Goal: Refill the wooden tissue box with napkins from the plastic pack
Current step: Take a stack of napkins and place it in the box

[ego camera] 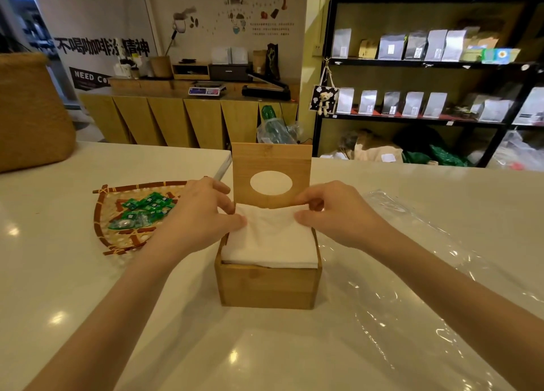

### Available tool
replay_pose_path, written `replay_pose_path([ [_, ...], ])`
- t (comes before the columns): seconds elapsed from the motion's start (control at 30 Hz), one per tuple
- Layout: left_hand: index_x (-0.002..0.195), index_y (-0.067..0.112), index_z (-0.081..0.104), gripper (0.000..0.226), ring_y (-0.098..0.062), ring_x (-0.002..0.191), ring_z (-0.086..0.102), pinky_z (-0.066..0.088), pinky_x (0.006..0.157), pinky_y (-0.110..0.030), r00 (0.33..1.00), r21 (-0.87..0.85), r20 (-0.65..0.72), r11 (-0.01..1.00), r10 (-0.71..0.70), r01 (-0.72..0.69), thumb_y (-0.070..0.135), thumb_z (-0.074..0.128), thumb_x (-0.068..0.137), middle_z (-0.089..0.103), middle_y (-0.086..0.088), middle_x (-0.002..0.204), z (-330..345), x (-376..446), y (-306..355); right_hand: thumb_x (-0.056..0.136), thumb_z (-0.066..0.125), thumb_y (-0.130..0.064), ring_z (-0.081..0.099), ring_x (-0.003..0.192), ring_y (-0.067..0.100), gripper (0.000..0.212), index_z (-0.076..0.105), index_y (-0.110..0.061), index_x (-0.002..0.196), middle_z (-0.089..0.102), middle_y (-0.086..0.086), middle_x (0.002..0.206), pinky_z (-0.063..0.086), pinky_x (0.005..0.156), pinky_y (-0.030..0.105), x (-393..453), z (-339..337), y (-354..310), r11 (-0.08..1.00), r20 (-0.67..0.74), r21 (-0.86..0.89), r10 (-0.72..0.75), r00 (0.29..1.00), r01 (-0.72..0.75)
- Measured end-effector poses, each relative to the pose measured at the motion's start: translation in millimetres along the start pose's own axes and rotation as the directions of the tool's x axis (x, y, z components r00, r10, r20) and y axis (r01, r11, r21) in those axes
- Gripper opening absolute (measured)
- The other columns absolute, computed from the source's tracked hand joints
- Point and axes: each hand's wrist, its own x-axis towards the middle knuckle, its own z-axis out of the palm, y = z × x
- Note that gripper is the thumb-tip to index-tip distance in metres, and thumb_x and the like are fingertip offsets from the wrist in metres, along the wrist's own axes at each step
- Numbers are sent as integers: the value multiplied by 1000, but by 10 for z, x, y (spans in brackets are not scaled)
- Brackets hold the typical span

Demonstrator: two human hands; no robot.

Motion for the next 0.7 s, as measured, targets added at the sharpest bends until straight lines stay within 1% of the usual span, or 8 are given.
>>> replay_pose_path([
  [0.07, 84, 16, 72, 15, -18, 130, 28, 29, 105, -40, 999, 81, 20, 996, 31, -33, 29, 68, 78, 44, 2, 136, 2, -38, 41, 81, 63, -19, 53, 89, 14, 19, 63, -22, 101, 63, -4, 89, 44, 74, 29, -30, 65, -19, 985, -47, -161, -70, 996, 62],
  [0.13, 84, 15, 72, 15, -21, 134, 20, 23, 109, -40, 997, 169, 30, 983, 73, -77, 27, 64, 79, 37, 0, 143, 28, -94, 105, 79, 64, -19, 50, 95, 16, 16, 63, -23, 95, 58, -6, 84, 39, 78, 31, -67, 135, -45, 953, -9, -286, -102, 995, 95],
  [0.27, 89, 12, 73, 22, -24, 136, 17, 25, 109, -40, 997, 314, 23, 946, 77, -80, 26, 58, 82, 38, -3, 145, 108, -136, 170, 79, 64, -22, 53, 96, 16, 12, 68, -26, 90, 66, -3, 90, 44, 85, 36, -76, 171, -83, 943, 25, -324, -68, 997, 72],
  [0.33, 91, 12, 73, 23, -24, 136, 18, 28, 107, -41, 998, 342, 27, 937, 57, -63, 25, 56, 82, 43, -4, 142, 123, -126, 167, 80, 63, -23, 51, 97, 16, 11, 68, -28, 90, 66, -4, 91, 40, 85, 34, -54, 168, -111, 923, 16, -376, -85, 996, 85],
  [0.47, 91, 14, 70, 22, -24, 137, 18, 25, 108, -45, 998, 402, 47, 914, 37, -52, 27, 55, 83, 48, -4, 137, 149, -91, 164, 84, 58, -16, 49, 95, 18, 14, 64, -25, 92, 57, -4, 85, 32, 77, 31, -15, 203, -193, 878, 29, -466, -104, 994, 106],
  [0.6, 87, 17, 64, 14, -25, 138, 20, 20, 111, -47, 997, 441, 75, 895, 32, -62, 25, 53, 85, 52, -6, 132, 208, -47, 155, 85, 56, -11, 52, 78, 22, 13, 60, -18, 95, 59, 2, 84, 37, 65, 29, 9, 237, -294, 828, -1, -557, -71, 998, 58],
  [0.67, 90, 15, 65, 15, -25, 139, 21, 16, 112, -50, 998, 483, 56, 874, 38, -60, 26, 55, 85, 55, -7, 130, 238, -36, 157, 87, 54, -10, 45, 68, 21, 5, 55, -15, 85, 45, 2, 68, 32, 54, 27, 7, 260, -335, 785, 5, -618, -59, 998, 50],
  [0.7, 90, 16, 65, 16, -26, 139, 22, 13, 113, -52, 998, 507, 37, 860, 43, -56, 28, 57, 84, 56, -7, 129, 248, -35, 162, 87, 54, -8, 41, 63, 21, 13, 49, -13, 77, 40, 2, 63, 27, 49, 26, 5, 277, -345, 757, 2, -652, -59, 998, 46],
])
